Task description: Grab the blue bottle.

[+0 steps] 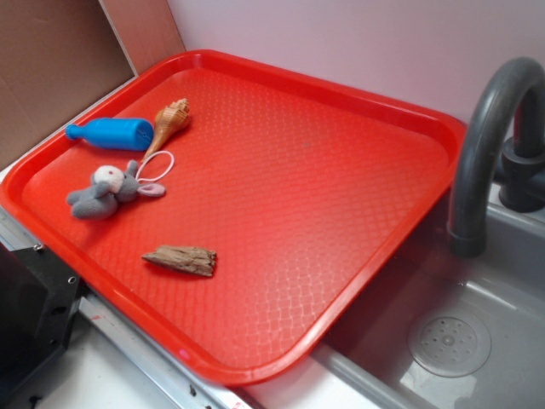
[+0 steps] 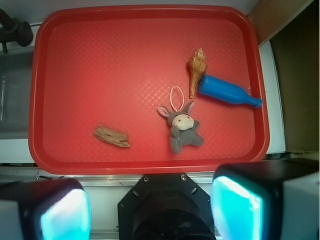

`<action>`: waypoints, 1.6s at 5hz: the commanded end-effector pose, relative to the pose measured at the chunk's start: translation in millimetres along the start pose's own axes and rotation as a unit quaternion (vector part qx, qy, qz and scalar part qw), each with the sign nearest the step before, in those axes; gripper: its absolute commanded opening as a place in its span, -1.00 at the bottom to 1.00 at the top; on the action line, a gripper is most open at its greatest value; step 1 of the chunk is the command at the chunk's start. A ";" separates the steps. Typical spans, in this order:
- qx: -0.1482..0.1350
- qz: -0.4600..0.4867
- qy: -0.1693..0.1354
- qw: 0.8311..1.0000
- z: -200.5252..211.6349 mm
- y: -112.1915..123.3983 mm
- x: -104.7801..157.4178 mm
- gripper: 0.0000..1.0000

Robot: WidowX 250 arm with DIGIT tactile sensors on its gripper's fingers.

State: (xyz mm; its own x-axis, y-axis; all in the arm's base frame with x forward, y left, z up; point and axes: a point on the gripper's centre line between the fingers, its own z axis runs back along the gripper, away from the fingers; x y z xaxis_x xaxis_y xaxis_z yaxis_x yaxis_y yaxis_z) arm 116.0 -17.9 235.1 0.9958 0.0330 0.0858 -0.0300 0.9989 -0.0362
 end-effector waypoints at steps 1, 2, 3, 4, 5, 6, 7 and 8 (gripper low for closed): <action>0.000 0.000 0.000 1.000 0.0 0.0 0.0 1.00; -0.001 -0.126 -0.046 0.991 -18.6 23.3 19.0 1.00; -0.023 -0.238 -0.067 0.969 -31.4 40.6 33.2 1.00; -0.065 -0.352 -0.078 0.930 -51.3 62.7 46.7 1.00; -0.047 -0.394 -0.091 0.914 -70.5 89.6 56.5 1.00; -0.021 -0.426 -0.092 0.900 -83.8 105.8 65.4 1.00; 0.000 -0.431 -0.068 0.900 -102.2 119.6 75.0 1.00; 0.009 -0.401 -0.061 0.914 -122.3 145.9 80.2 1.00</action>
State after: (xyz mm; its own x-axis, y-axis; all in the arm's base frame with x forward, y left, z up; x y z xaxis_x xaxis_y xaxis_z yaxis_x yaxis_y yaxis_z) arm 196.4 122.9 102.9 0.6737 -0.7165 0.1811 0.7200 0.6916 0.0577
